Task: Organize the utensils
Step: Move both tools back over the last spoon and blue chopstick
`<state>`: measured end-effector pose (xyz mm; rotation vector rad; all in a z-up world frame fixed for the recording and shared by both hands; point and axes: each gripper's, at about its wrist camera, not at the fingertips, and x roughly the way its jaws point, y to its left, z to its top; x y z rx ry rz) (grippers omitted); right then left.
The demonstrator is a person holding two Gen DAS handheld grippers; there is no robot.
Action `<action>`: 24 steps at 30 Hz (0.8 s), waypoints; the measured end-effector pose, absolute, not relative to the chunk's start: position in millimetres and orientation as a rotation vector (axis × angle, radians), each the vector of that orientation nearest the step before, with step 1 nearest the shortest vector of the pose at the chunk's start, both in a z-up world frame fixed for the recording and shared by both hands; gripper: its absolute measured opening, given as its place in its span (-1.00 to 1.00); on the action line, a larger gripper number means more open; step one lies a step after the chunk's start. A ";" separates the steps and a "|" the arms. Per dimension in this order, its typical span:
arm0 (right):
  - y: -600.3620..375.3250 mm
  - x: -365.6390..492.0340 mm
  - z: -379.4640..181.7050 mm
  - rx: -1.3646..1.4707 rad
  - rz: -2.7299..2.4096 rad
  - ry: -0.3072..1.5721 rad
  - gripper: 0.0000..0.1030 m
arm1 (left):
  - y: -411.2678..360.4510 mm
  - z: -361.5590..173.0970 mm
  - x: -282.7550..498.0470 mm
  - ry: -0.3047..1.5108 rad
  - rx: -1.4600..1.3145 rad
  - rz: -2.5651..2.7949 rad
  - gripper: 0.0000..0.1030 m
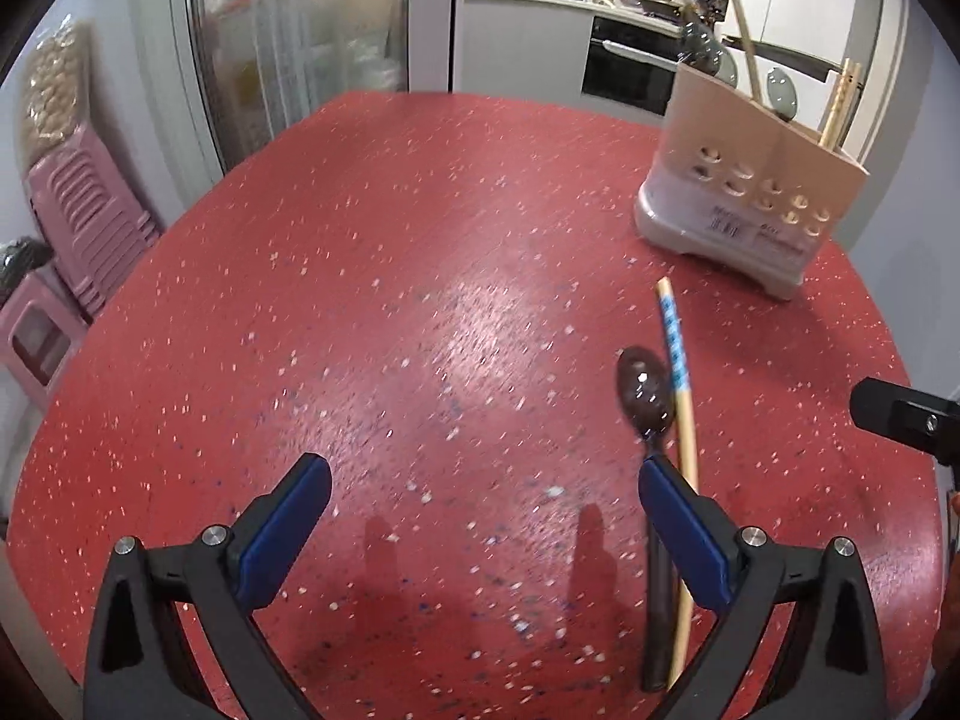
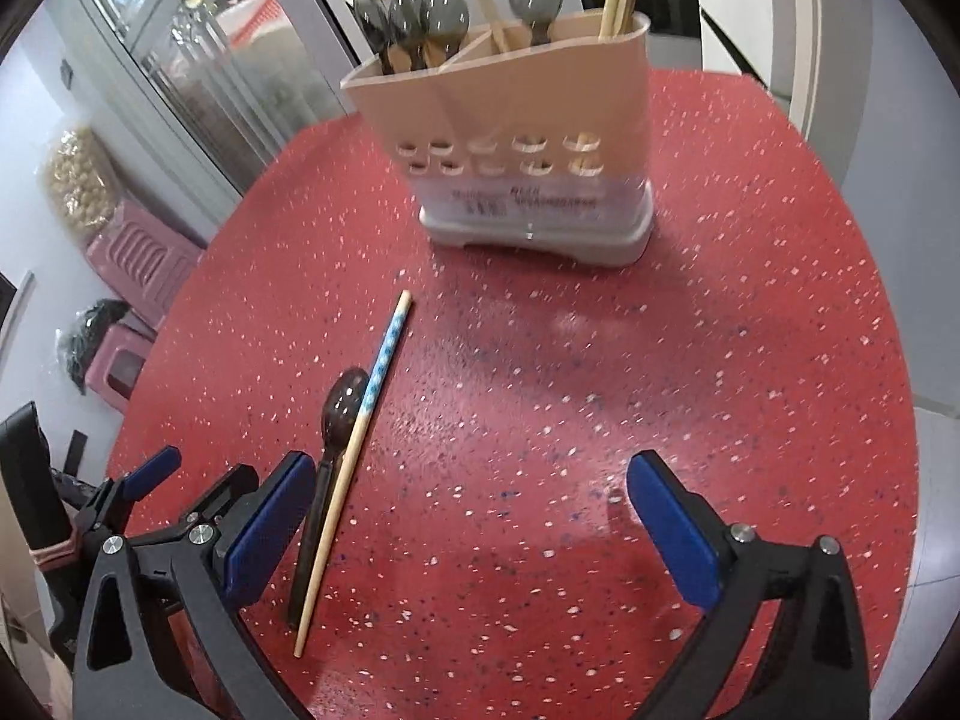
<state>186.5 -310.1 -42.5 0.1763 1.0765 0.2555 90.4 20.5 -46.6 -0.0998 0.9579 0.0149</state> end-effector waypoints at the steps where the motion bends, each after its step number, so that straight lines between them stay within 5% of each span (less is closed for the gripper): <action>1: -307.3 187.9 -44.4 0.176 0.256 1.088 1.00 | 22.3 -49.1 90.3 0.968 -0.103 0.014 1.00; 15: -265.1 218.6 -70.4 0.168 0.249 1.262 0.95 | 33.0 -58.2 79.6 1.012 -0.091 0.019 1.00; 24: -248.2 224.2 -75.7 0.126 0.231 1.290 0.63 | 38.3 -58.7 76.0 1.013 -0.095 0.023 1.00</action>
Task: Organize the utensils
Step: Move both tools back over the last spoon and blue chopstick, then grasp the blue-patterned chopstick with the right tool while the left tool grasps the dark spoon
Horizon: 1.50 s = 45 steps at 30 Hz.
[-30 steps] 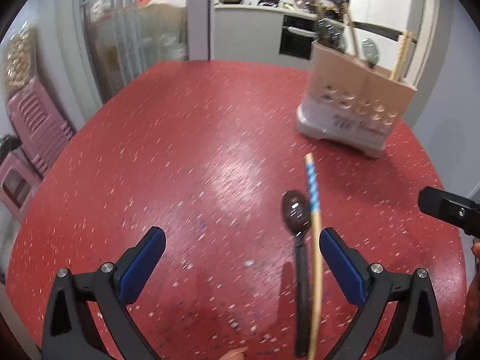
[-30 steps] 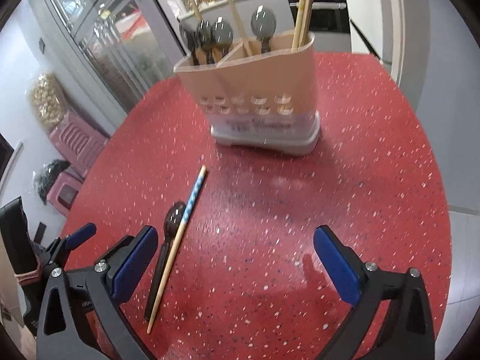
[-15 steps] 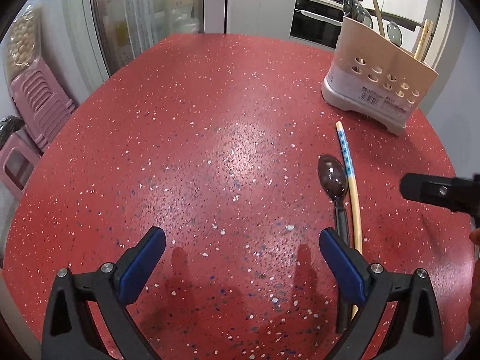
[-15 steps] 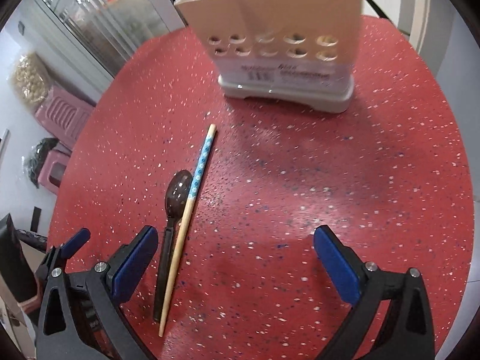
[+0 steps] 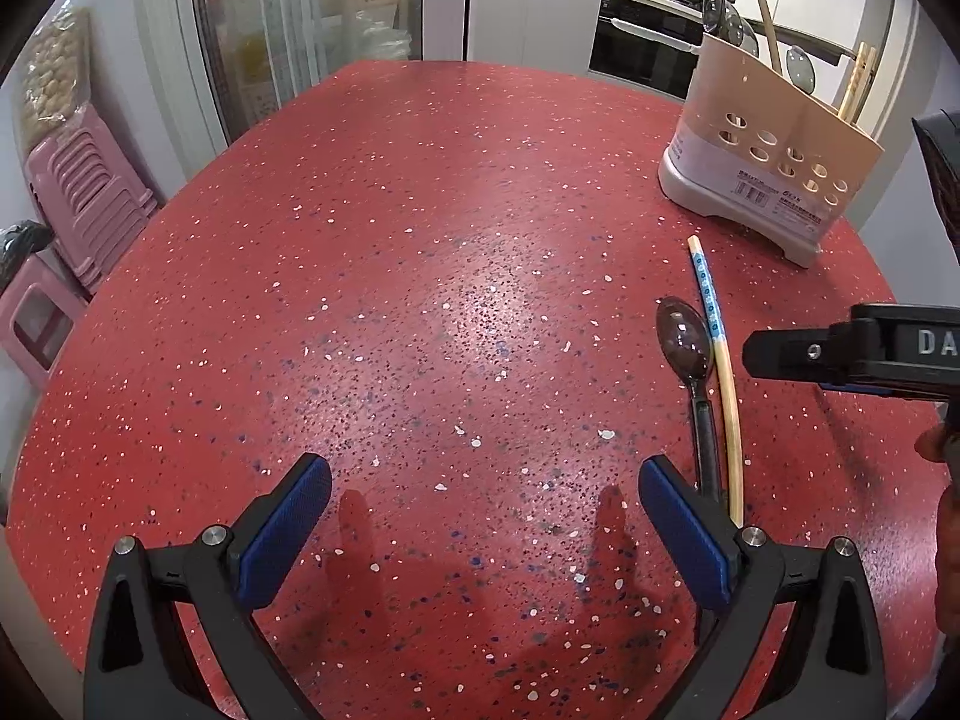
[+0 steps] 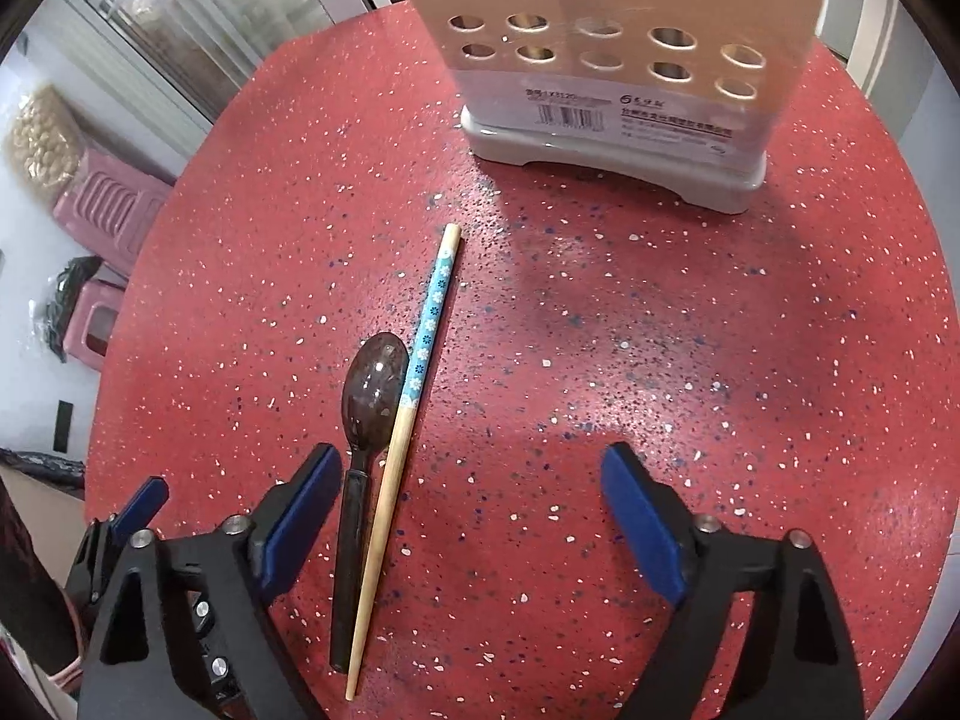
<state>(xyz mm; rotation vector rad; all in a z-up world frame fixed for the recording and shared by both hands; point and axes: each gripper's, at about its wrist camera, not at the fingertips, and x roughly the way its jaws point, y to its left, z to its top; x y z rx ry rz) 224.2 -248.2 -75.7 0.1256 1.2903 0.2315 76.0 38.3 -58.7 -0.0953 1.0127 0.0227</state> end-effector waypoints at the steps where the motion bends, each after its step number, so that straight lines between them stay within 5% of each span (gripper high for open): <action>1: -246.7 224.5 -76.5 0.120 0.231 1.295 0.54 | 38.5 -58.7 75.8 1.013 -0.095 0.023 1.00; 15: -209.5 232.7 -80.5 -0.051 0.208 1.298 0.13 | 44.1 -63.2 71.8 1.017 -0.094 0.025 1.00; 29: -223.4 230.1 -80.0 -0.129 0.211 1.265 -0.83 | 25.3 -57.8 77.5 1.041 -0.091 -0.035 1.00; 45: -282.0 206.9 -65.2 0.026 0.293 1.198 -0.84 | -32.6 -57.5 113.2 1.136 0.039 -0.147 0.90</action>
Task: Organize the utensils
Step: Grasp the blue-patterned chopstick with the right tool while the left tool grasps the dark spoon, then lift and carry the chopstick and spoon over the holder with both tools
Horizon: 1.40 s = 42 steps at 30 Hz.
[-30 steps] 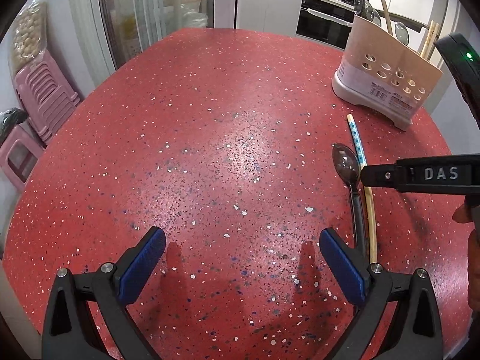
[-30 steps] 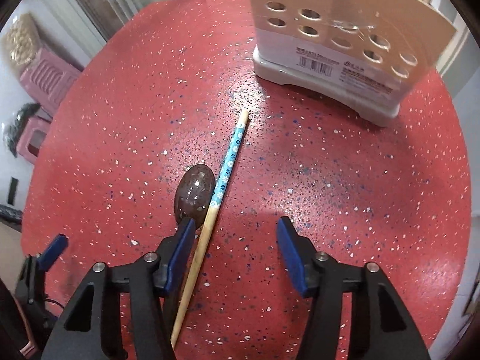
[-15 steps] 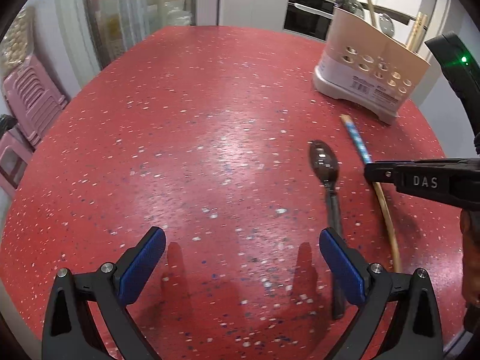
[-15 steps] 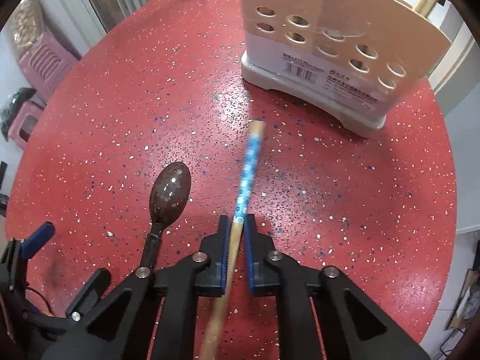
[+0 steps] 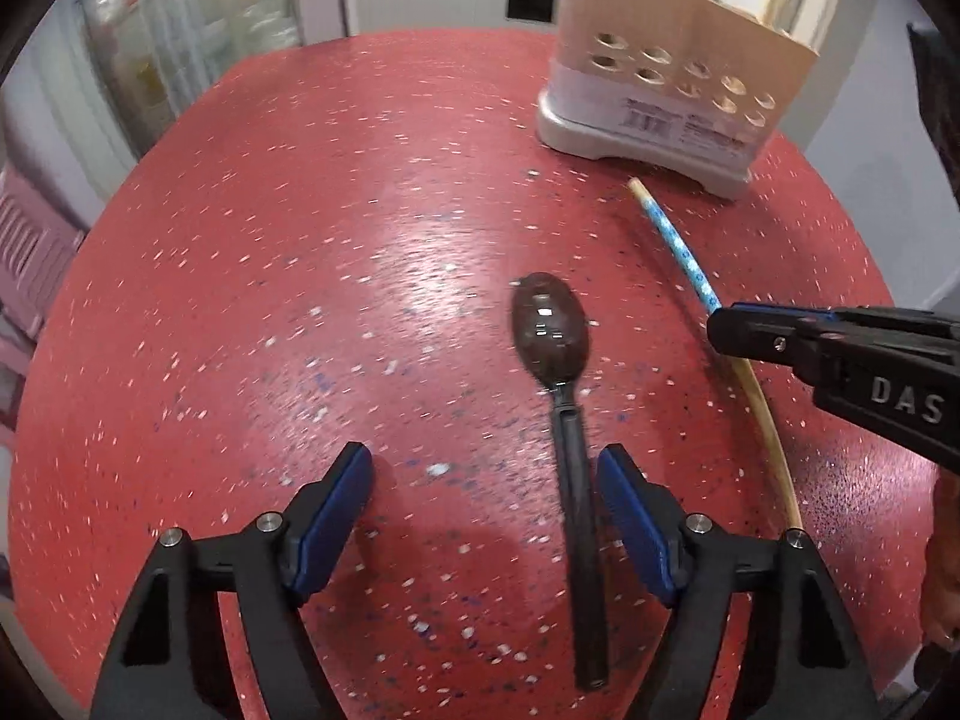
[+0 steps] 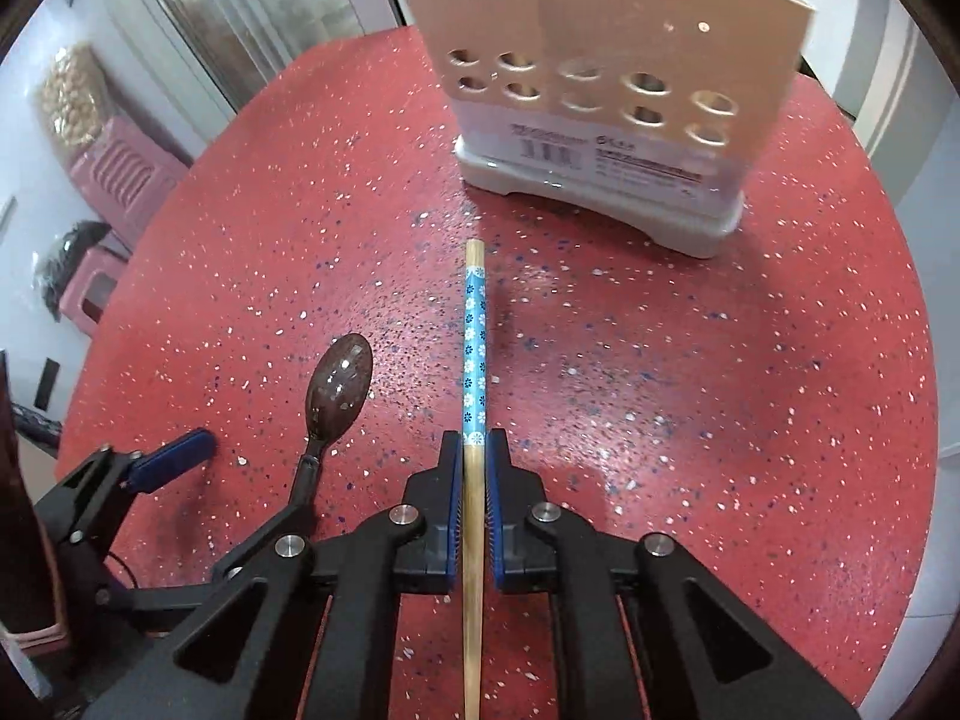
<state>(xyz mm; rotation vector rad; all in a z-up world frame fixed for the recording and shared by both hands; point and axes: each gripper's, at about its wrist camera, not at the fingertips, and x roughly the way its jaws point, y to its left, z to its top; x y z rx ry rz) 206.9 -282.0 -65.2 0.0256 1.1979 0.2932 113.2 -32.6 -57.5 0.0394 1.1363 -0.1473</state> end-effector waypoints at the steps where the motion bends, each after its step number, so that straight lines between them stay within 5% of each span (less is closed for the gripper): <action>1: -285.9 204.2 -63.6 0.036 0.298 1.194 -0.84 | -36.6 -58.1 114.7 1.145 0.061 -0.147 0.90; 9: -315.5 193.2 -48.5 0.101 0.330 1.158 -0.85 | -51.2 -52.6 125.1 1.217 0.108 -0.209 0.56; 11: -323.3 187.4 -43.6 0.118 0.340 1.147 -0.85 | -54.9 -49.2 126.1 1.226 0.117 -0.228 0.04; 13: -330.9 187.0 -41.3 0.132 0.347 1.138 -0.85 | -57.2 -46.4 127.0 1.235 0.112 -0.240 -0.27; 42: -379.2 175.8 10.3 0.225 0.402 1.001 -0.85 | -61.7 16.0 91.3 0.926 -0.065 -0.286 -0.28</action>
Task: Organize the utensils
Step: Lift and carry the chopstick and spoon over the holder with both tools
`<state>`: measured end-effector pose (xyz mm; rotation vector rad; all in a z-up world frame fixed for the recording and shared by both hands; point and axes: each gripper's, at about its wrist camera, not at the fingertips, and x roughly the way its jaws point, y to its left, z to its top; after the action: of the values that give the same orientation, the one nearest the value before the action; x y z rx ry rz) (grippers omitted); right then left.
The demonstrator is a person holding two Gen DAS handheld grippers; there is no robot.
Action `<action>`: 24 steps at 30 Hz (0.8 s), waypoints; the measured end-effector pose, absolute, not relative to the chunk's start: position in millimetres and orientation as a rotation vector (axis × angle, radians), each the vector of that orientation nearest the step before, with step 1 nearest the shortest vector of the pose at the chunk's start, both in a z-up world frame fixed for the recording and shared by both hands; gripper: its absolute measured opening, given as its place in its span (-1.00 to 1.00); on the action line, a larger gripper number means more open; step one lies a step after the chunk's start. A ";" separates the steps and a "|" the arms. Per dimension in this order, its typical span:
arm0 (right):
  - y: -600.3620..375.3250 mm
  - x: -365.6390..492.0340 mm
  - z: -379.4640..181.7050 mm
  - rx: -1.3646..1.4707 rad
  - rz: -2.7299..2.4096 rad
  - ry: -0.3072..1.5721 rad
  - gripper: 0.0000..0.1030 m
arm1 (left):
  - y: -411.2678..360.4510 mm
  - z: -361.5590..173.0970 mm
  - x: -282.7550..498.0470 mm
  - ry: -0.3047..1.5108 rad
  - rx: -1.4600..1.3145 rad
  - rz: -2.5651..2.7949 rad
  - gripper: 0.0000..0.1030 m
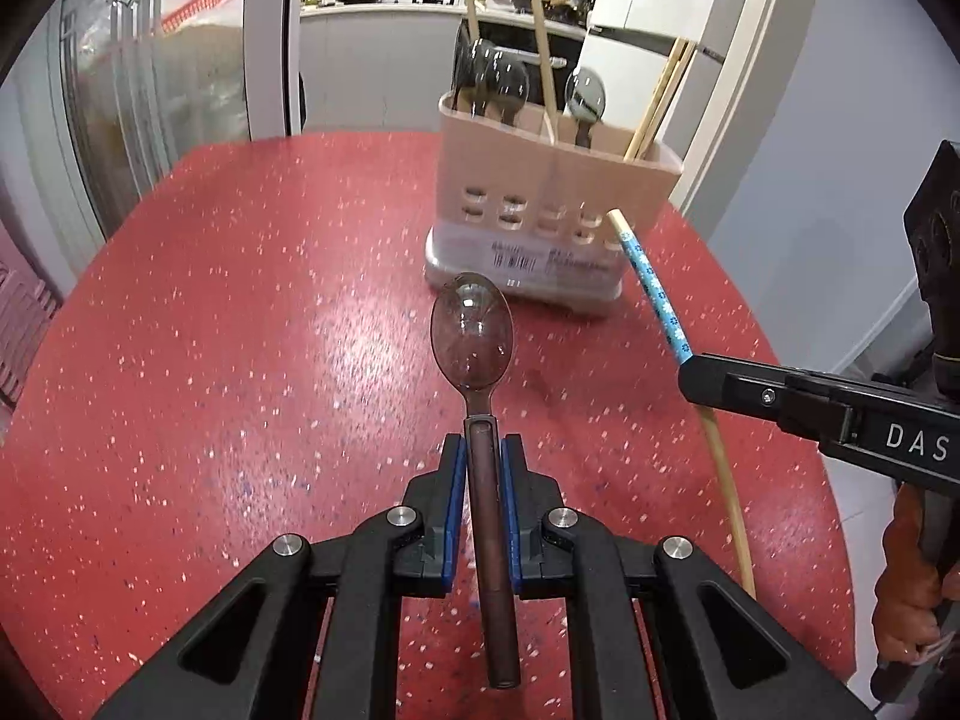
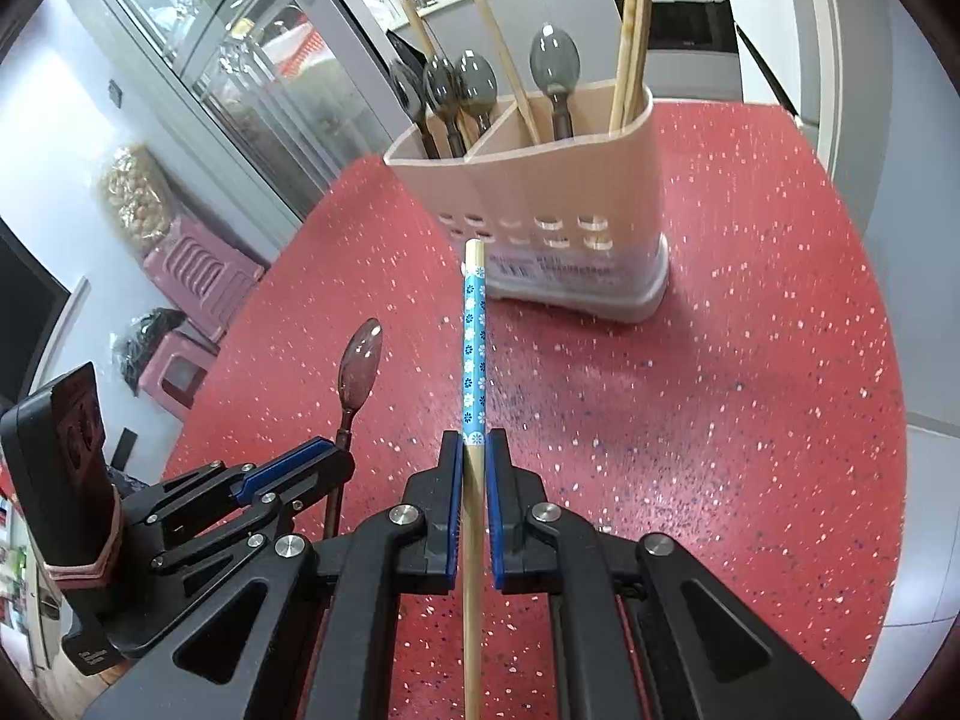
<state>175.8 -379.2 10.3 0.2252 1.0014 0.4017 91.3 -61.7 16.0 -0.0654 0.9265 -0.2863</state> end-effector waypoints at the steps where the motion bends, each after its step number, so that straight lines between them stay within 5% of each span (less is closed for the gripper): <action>1: -379.6 176.0 14.2 0.223 0.402 0.993 -0.85 | -61.5 19.2 92.2 0.919 -0.070 -0.289 -0.28; 24: -384.2 216.0 105.6 0.236 0.371 0.779 -0.84 | -40.5 104.1 158.7 0.689 -0.129 -0.265 -0.28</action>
<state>216.0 -384.2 105.6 0.2361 0.7789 0.3713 158.7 -40.5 104.1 -0.1286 0.6889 -0.2654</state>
